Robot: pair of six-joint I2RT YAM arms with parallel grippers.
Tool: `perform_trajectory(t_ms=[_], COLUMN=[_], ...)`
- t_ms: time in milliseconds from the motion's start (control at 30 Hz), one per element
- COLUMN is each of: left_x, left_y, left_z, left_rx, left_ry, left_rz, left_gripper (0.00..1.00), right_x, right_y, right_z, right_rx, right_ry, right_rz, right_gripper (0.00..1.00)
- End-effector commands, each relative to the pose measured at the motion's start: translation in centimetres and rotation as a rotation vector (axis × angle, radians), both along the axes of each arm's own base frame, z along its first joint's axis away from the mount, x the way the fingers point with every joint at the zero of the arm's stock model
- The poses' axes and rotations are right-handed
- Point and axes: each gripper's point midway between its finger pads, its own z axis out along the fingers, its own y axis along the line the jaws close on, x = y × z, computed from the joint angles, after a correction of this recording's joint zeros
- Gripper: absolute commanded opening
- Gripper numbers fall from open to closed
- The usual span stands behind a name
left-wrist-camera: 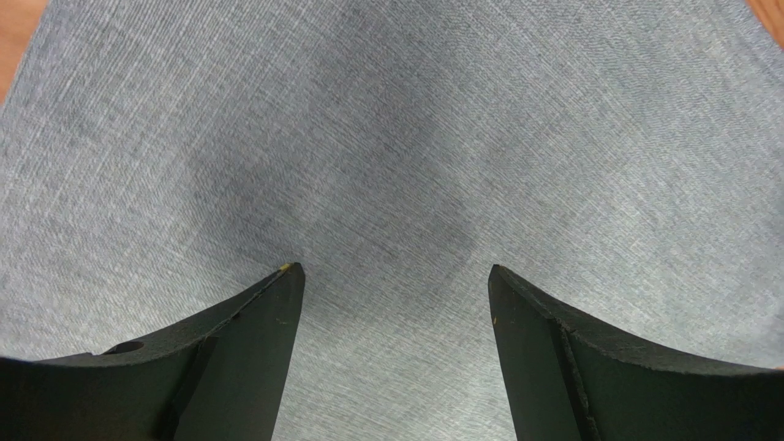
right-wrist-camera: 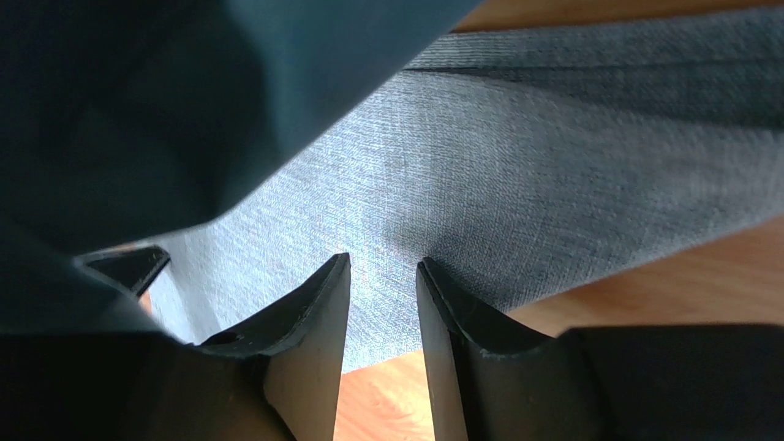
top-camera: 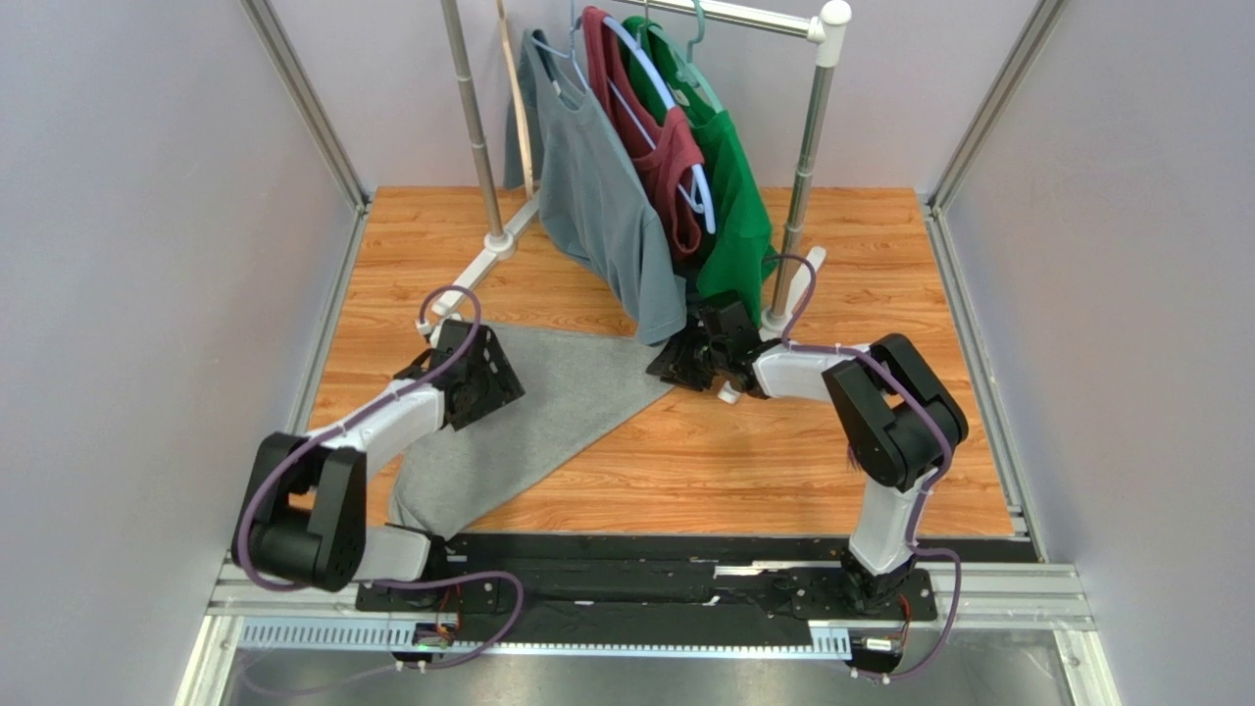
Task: Fold the napkin, place the utensils inside, and roll it up
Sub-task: Adjust the napkin at the center of the board.
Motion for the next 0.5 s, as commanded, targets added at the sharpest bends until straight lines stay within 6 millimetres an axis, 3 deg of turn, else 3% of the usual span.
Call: perform_trajectory(t_ms=[0, 133, 467], left_x=[3.9, 5.0, 8.0], left_y=[-2.6, -4.0, -10.4], left_z=[1.7, 1.2, 0.9], left_rx=[-0.094, -0.109, -0.101], left_ry=[-0.079, -0.071, -0.079], left_rz=[-0.076, -0.114, -0.308], left_gripper=[0.82, 0.82, 0.82], right_x=[2.1, 3.2, 5.3], right_y=[-3.2, -4.4, -10.6], right_z=[-1.5, -1.5, -1.5], right_rx=[-0.113, -0.135, -0.175], right_ry=[0.004, 0.002, 0.031], right_rz=[-0.078, -0.108, -0.235], right_gripper=[0.39, 0.39, 0.39])
